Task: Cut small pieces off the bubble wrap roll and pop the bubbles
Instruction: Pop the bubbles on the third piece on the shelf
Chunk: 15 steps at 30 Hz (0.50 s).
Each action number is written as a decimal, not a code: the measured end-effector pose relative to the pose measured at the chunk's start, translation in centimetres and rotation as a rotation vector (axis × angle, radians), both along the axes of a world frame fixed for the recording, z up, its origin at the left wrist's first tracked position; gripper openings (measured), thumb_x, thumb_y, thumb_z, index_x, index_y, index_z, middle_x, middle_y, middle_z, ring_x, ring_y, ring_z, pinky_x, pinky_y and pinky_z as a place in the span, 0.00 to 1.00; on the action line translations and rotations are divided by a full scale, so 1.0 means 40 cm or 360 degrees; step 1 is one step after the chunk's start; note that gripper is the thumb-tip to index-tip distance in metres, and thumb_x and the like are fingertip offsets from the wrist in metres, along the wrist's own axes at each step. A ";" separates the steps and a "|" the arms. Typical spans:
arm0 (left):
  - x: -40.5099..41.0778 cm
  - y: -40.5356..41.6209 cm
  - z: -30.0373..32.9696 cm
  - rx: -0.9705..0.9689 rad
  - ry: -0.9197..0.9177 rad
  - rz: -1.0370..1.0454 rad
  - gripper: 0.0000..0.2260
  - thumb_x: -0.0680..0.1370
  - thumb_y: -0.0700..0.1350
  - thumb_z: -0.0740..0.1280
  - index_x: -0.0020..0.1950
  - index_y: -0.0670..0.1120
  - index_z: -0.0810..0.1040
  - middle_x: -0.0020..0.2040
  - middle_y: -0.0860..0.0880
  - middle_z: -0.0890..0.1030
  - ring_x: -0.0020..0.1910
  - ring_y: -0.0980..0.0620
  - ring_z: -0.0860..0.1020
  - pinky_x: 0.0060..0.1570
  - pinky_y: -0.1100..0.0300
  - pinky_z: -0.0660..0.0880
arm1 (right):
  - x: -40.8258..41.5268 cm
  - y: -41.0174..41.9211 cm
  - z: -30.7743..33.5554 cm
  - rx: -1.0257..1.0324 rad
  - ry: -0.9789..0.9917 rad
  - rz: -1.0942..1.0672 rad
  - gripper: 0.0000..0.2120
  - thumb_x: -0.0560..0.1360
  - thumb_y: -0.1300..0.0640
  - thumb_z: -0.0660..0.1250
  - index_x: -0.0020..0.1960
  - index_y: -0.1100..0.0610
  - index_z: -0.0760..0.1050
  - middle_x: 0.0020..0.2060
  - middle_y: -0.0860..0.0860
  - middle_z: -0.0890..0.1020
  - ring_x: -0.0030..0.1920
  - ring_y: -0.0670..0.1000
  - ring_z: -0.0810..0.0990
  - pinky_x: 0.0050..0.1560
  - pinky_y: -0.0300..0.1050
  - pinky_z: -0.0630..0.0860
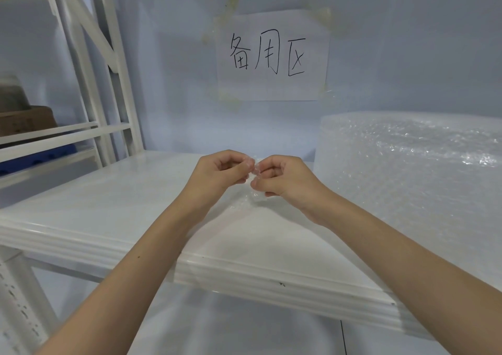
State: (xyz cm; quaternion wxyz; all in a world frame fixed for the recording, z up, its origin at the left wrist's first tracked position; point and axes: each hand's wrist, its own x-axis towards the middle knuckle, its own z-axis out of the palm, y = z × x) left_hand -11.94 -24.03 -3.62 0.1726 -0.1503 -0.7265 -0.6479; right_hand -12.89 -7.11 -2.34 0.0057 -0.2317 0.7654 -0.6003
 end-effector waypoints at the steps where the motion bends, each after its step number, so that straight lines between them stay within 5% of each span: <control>1: -0.001 -0.001 0.000 0.0005 -0.0002 -0.0003 0.05 0.77 0.41 0.70 0.48 0.40 0.84 0.40 0.49 0.83 0.41 0.52 0.79 0.56 0.53 0.79 | 0.000 0.000 -0.001 0.0003 -0.0001 0.0005 0.08 0.71 0.66 0.73 0.47 0.57 0.78 0.38 0.51 0.80 0.41 0.49 0.79 0.45 0.43 0.77; 7: -0.003 -0.002 -0.001 -0.0002 -0.0021 -0.0021 0.04 0.77 0.40 0.70 0.47 0.41 0.84 0.39 0.49 0.82 0.40 0.53 0.79 0.54 0.56 0.78 | 0.000 0.000 0.009 -0.0088 0.0038 -0.0072 0.10 0.74 0.51 0.72 0.51 0.55 0.79 0.42 0.50 0.82 0.41 0.48 0.81 0.47 0.43 0.78; 15: -0.001 -0.002 -0.006 -0.0038 -0.0089 -0.0072 0.03 0.76 0.39 0.71 0.48 0.42 0.84 0.44 0.43 0.84 0.44 0.51 0.80 0.57 0.53 0.79 | -0.007 0.008 0.011 -0.0108 0.0166 -0.0090 0.03 0.74 0.58 0.72 0.46 0.57 0.81 0.38 0.49 0.82 0.38 0.45 0.80 0.45 0.40 0.79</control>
